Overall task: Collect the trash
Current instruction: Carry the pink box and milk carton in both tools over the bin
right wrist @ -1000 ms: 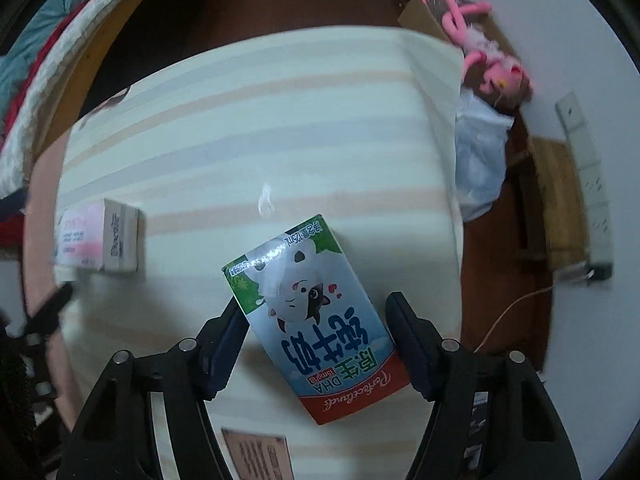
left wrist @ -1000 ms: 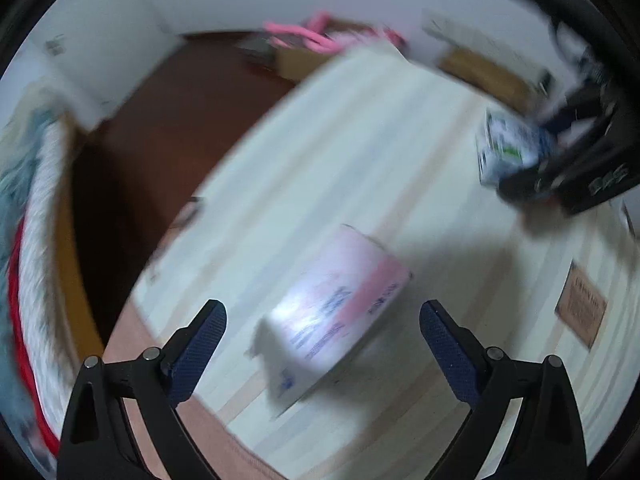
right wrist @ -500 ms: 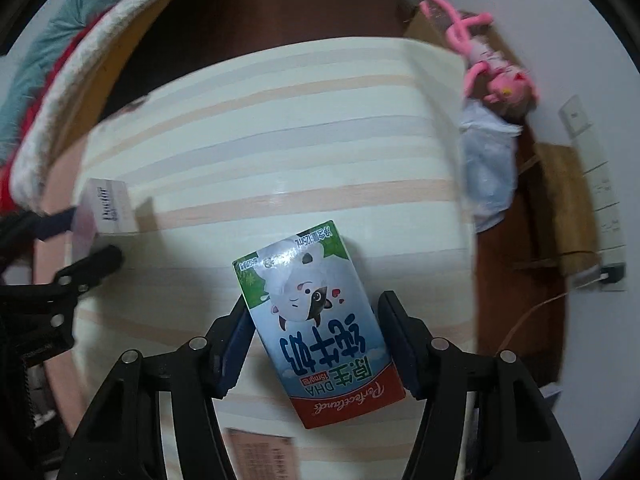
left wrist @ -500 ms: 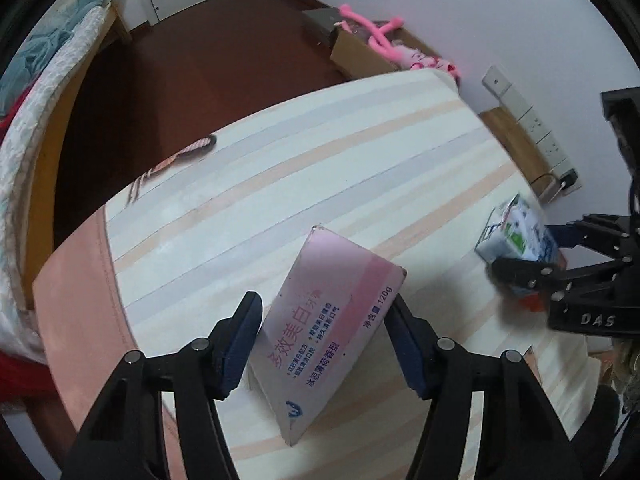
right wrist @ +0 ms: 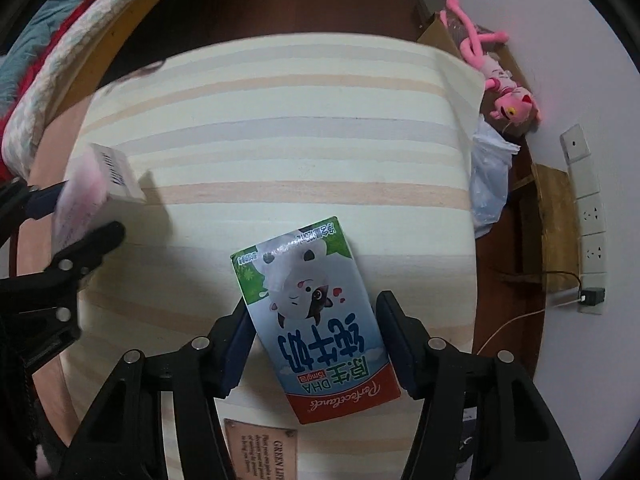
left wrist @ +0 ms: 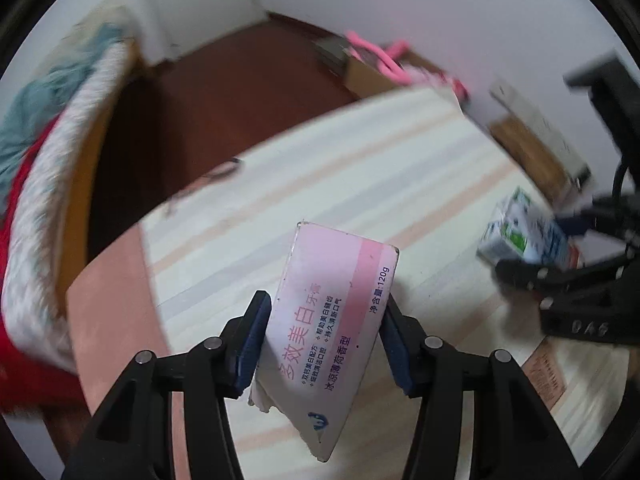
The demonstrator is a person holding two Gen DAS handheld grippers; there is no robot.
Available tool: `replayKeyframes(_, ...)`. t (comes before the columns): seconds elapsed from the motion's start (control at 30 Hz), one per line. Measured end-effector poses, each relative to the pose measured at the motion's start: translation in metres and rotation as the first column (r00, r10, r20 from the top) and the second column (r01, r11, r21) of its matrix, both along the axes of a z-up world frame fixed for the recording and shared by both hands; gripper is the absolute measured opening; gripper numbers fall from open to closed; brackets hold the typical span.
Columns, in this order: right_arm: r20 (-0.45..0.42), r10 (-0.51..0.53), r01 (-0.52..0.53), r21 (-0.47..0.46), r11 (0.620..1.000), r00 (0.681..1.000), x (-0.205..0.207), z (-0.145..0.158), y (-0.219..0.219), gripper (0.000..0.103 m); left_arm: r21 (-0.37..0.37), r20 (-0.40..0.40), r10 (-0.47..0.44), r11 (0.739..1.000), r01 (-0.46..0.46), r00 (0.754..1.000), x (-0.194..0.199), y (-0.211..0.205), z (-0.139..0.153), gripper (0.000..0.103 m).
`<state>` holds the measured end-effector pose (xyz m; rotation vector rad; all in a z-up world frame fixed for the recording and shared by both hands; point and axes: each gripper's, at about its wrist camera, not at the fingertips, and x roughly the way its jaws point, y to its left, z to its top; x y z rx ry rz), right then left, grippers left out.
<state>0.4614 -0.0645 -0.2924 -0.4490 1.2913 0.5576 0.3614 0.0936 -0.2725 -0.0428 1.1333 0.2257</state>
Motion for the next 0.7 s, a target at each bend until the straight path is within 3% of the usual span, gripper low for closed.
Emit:
replayKeyframes(0.1,0.036,-0.007,0.005,0.044,0.999,0.999,-0.017,0.015,-0.001,0.061,0.016,0.068,0.118,0.993,-0.119,0.991,-0.033,0.010,0.024,0.050)
replayKeyframes(0.2,0.074,-0.012,0.005,0.095,0.995,0.997,-0.044,0.034,0.001,0.061,0.010,0.135,0.224,0.974,-0.227,0.965,-0.068,0.020,0.048,0.050)
replayKeyframes(0.53,0.150,0.048,-0.082,0.229,0.970,0.987,-0.160,0.097,0.035,0.060,-0.012,0.286,0.391,0.914,-0.405,0.875,-0.192,0.042,0.112,0.049)
replayKeyframes(0.7,0.153,0.106,-0.147,0.288,0.946,0.983,-0.219,0.121,0.059,0.060,-0.032,0.346,0.470,0.871,-0.491,0.812,-0.270,0.059,0.142,0.049)
